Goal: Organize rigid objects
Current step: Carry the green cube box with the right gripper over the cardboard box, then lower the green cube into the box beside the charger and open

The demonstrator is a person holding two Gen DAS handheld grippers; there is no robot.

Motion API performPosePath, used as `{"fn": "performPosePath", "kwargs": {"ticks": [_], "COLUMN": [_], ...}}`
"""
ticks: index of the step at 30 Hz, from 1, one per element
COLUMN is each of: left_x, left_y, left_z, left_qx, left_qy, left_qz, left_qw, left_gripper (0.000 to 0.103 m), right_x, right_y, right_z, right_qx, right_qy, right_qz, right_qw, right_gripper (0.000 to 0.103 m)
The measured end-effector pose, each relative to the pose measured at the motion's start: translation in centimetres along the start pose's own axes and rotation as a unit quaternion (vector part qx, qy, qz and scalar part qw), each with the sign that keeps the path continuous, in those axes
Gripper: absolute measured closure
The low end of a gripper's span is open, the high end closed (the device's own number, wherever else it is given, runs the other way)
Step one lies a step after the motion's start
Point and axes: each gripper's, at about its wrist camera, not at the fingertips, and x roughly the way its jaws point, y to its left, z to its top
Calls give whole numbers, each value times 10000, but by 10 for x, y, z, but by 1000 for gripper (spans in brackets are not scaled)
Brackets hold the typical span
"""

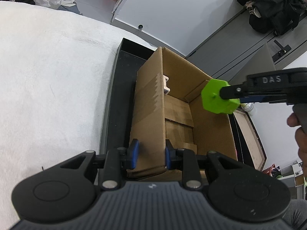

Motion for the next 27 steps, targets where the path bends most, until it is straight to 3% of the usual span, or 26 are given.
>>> {"fn": "performPosePath", "kwargs": {"ticks": [27], "left_x": [-2], "left_y": [9], "left_z": [-1], "left_qx": [-85], "left_qy": [-10], "left_qz": [-118], "left_qw": [9999], "left_gripper": [77], "right_x": [53], "right_y": [39], "right_z": [-8], "right_qx": [-653], "right_qy": [-61], "right_qz": [-241], "right_qw": [9976], "right_gripper": [54]}}
